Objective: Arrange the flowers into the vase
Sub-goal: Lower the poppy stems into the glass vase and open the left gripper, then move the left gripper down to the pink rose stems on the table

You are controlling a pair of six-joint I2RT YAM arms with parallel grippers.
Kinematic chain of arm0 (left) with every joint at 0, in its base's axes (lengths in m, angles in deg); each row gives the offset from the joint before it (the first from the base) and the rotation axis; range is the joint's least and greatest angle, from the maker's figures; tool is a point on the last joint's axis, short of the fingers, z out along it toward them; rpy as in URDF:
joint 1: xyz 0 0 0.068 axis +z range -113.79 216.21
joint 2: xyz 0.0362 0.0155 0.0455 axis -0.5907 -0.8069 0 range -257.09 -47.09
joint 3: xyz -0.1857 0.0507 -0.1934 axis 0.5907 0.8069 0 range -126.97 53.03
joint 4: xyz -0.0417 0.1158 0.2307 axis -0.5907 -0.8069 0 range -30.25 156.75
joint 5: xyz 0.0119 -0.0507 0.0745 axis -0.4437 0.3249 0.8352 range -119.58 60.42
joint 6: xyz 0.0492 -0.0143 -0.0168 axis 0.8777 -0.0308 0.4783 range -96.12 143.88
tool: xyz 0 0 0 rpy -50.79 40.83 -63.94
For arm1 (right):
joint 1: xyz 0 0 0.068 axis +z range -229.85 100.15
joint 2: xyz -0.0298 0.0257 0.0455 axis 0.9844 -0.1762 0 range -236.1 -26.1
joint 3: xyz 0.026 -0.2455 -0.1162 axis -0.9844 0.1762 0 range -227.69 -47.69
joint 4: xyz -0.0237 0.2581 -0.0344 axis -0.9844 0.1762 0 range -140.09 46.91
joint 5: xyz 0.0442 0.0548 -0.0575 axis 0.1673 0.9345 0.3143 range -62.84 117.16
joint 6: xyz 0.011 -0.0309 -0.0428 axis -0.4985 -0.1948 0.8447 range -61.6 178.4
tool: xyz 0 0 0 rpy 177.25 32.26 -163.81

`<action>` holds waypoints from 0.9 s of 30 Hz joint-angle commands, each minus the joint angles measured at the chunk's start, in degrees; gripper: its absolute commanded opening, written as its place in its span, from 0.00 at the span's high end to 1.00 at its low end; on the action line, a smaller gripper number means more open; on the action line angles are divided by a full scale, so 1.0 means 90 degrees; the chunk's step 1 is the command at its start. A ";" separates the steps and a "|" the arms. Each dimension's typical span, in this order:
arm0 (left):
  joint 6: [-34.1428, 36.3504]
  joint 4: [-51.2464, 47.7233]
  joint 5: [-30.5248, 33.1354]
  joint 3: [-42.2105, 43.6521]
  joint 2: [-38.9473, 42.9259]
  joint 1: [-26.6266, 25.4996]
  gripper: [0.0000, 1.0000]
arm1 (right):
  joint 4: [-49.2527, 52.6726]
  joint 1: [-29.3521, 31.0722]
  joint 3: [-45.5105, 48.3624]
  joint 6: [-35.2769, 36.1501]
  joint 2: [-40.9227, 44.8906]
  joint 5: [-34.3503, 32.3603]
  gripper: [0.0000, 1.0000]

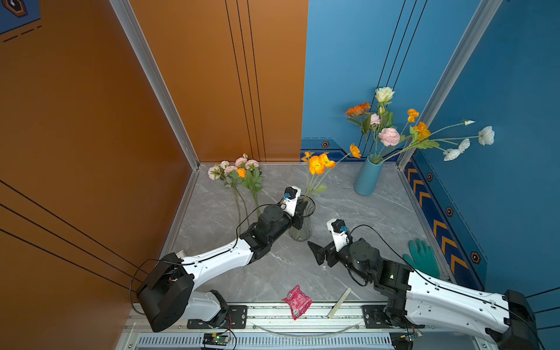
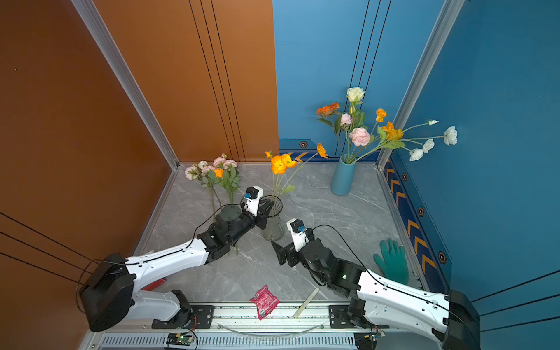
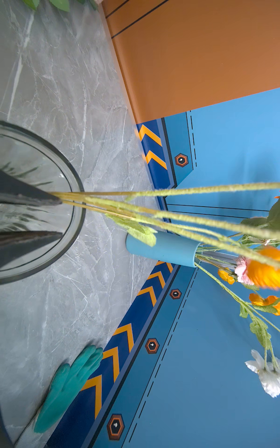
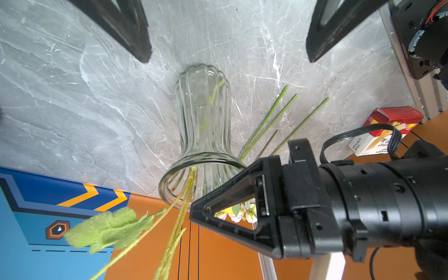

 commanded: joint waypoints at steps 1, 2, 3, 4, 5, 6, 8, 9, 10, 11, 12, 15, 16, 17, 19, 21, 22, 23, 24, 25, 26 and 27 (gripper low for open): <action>-0.0062 -0.0204 0.0097 0.0271 0.0213 -0.0080 0.77 | -0.0201 -0.0034 0.0140 -0.0156 -0.0027 0.0072 0.00; -0.0077 -0.0205 0.0122 0.0319 0.0323 -0.0086 0.76 | -0.0226 -0.0034 0.0144 -0.0157 -0.0039 0.0074 0.00; -0.0096 -0.0219 0.0162 0.0376 0.0447 -0.0086 0.73 | -0.0241 -0.0034 0.0136 -0.0142 -0.0059 0.0060 0.00; -0.0116 -0.0254 0.0244 0.0417 0.0567 -0.0085 0.70 | -0.0255 -0.0034 0.0120 -0.0123 -0.0082 0.0059 0.00; -0.0159 -0.0335 0.0333 0.0437 0.0741 -0.0086 0.67 | -0.0262 -0.0024 0.0093 -0.0094 -0.0119 0.0063 0.00; -0.0183 -0.0532 0.0412 0.0414 0.0894 -0.0067 0.65 | -0.0266 -0.0024 0.0054 -0.0068 -0.0160 0.0051 0.00; -0.0168 -0.1087 0.0479 0.0256 0.1138 -0.0024 0.64 | -0.0238 0.0031 -0.0051 0.0038 -0.0255 0.0000 0.00; -0.0168 -0.1480 0.0566 0.0131 0.1259 0.0010 0.63 | -0.0236 0.0096 -0.0121 0.0108 -0.0302 -0.0076 0.00; -0.0194 -0.1841 0.0707 -0.0001 0.1346 0.0044 0.63 | -0.0245 0.0163 -0.0170 0.0177 -0.0337 -0.0167 0.00; -0.0273 -0.2397 0.0928 -0.0196 0.1413 0.0107 0.61 | -0.0246 0.0276 -0.0242 0.0265 -0.0394 -0.0289 0.00; -0.0418 -0.3012 0.1187 -0.0401 0.1456 0.0210 0.59 | -0.0247 0.0397 -0.0334 0.0374 -0.0467 -0.0450 0.00; -0.0676 -0.4587 0.1237 -0.0799 0.1448 0.0840 0.54 | -0.0193 0.0739 -0.0644 0.0627 -0.0727 -0.0782 0.00; -0.0743 -0.5027 0.1167 -0.0826 0.1422 0.1093 0.53 | -0.0192 0.0830 -0.0742 0.0683 -0.0827 -0.0859 0.00; -0.0861 -0.5357 0.1145 -0.0812 0.1377 0.1374 0.52 | -0.0210 0.0913 -0.0850 0.0710 -0.0948 -0.0888 0.00; -0.1332 -0.5902 0.1136 -0.0749 0.1232 0.2017 0.53 | -0.0364 0.0962 -0.0980 0.0635 -0.1185 -0.0800 0.00; -0.1807 -0.6115 0.0510 -0.0557 0.1043 0.2855 0.56 | -0.0595 0.1005 -0.1063 0.0516 -0.1445 -0.0632 0.00; -0.1946 -0.6094 0.0161 -0.0460 0.0944 0.3175 0.56 | -0.0714 0.1037 -0.1083 0.0470 -0.1566 -0.0598 0.00; -0.2012 -0.6042 -0.0210 -0.0374 0.0784 0.3495 0.57 | -0.0824 0.1090 -0.1118 0.0433 -0.1708 -0.0597 0.00; -0.1999 -0.6014 -0.0491 -0.0347 0.0588 0.3726 0.58 | -0.0896 0.1148 -0.1173 0.0405 -0.1861 -0.0595 0.00; -0.1952 -0.6025 -0.0572 -0.0363 0.0444 0.3861 0.59 | -0.0927 0.1204 -0.1228 0.0393 -0.1985 -0.0592 0.00; -0.1926 -0.6081 -0.0528 -0.0420 0.0220 0.3956 0.60 | -0.0934 0.1271 -0.1296 0.0399 -0.2133 -0.0584 0.00; -0.1888 -0.6151 -0.0470 -0.0493 -0.0014 0.4030 0.61 | -0.0947 0.1331 -0.1361 0.0390 -0.2264 -0.0572 0.00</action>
